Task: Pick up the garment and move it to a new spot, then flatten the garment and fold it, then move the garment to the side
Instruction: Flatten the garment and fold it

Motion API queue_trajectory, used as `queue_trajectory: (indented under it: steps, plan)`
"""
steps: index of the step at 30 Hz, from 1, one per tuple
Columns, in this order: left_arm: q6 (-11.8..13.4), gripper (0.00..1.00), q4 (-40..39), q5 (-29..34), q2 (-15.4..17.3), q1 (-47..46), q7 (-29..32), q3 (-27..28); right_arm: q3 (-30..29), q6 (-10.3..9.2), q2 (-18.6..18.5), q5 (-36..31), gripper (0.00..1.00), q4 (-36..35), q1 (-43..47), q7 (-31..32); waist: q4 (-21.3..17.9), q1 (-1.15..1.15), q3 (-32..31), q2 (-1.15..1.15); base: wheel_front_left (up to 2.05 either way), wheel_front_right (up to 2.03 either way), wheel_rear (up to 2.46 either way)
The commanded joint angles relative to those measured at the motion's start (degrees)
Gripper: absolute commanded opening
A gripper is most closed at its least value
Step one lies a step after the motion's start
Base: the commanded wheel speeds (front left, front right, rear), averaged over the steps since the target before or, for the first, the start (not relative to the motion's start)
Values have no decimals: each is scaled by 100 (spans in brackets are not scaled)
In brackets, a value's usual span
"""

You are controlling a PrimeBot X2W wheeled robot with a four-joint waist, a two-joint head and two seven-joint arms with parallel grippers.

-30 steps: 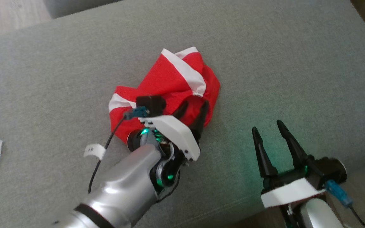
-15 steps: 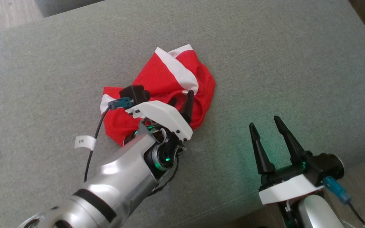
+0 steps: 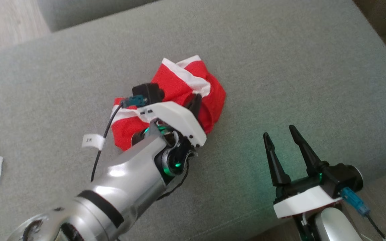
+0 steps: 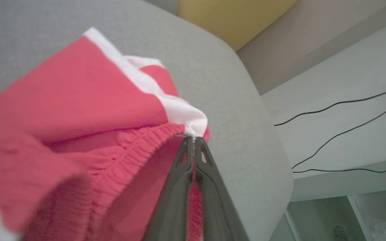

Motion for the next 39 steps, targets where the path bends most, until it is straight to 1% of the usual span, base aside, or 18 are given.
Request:
queue_trajectory:
  steps: [1, 4, 5, 7, 9, 10, 13, 15, 17, 20, 22, 24, 28, 31, 33, 35, 38, 39]
  plan:
    - [-119, 0, -207, 105, 3, -406, -75, 130, 134, -5, -26, 18, 100, -128, -16, -23, 2, 0, -197, 0, 0, 0, 0]
    - [-273, 0, -348, 155, 3, -641, -75, 62, 145, -5, -26, 11, 100, -110, 69, -23, 2, 0, -405, 0, 0, 0, 0]
    - [-360, 0, -442, 160, 3, -876, -76, -2, 145, -5, -26, -10, 100, -100, 126, -23, 9, 0, -538, 0, 0, 0, 0]
    - [-456, 0, -520, 110, 3, -1150, -64, -12, 138, -5, -26, -32, 100, -96, 180, -23, 37, 0, -668, 0, 0, 0, 0]
    - [-562, 0, -556, 47, 3, -1457, -62, 50, 126, -5, -26, -50, 100, -100, 236, -23, 85, 0, -802, 0, 0, 0, 0]
    - [-562, 0, -556, 47, 3, -1457, -62, 50, 126, -5, -26, -50, 100, -100, 236, -23, 85, 0, -802, 0, 0, 0, 0]
    - [-725, 0, -560, -7, 3, -1911, -19, 156, 108, -5, -26, -81, 100, -104, 341, -23, 210, 0, -966, 0, 0, 0, 0]
    - [-894, 0, -603, -87, 4, -2096, 48, 249, 71, -5, -26, -89, 100, -131, 412, -23, 345, 0, -1046, 0, 0, 0, 0]
    - [-1033, 0, -669, -230, 76, -2095, 101, 385, -10, -5, -26, -89, 100, -167, 490, -23, 511, 0, -1112, 0, 0, 0, 0]
    - [-1123, 0, -932, -427, 365, -1724, 229, 412, -226, -5, -26, -89, 100, -234, 613, -23, 818, 0, -1179, 0, 0, 0, 0]
    - [-1087, 0, -1215, -457, 678, -1298, 287, 280, -324, -5, -26, -103, 100, -285, 692, -23, 1035, 0, -1200, 0, 0, 0, 0]
    - [-954, 0, -1551, -373, 1092, -779, 269, 53, -401, -5, -26, -130, 100, -336, 767, -23, 1273, 0, -1201, 0, 0, 0, 0]
    - [-526, 0, -2185, -141, 1997, 326, 140, -283, -523, -5, -26, -180, 100, -435, 854, -23, 1722, 0, -1131, 0, 0, 0, 0]
    - [-277, 0, -2492, 255, 2532, 933, 73, -434, -597, -5, -26, -57, 100, -446, 826, -23, 2028, 0, -998, 0, 0, 0, 0]
    - [-201, 0, -2539, 498, 2760, 1204, 14, -463, -557, -5, -45, -12, 100, -381, 727, -23, 2196, 0, -911, 0, 0, 0, 0]
    - [-169, 0, -2495, 771, 2896, 1357, -33, -469, -563, -5, -126, 92, 100, -308, 557, -23, 2339, 0, -829, 0, 0, 0, 0]
    - [-88, 0, -2339, 1200, 2963, 1484, -67, -392, -561, -5, -373, 323, 100, -106, 192, -23, 2532, 0, -700, 0, 0, 0, 0]
    - [-59, 0, -2294, 1340, 2943, 1517, -70, -290, -552, -5, -479, 435, 100, 20, 38, -23, 2591, 0, -650, 0, 0, 0, 0]
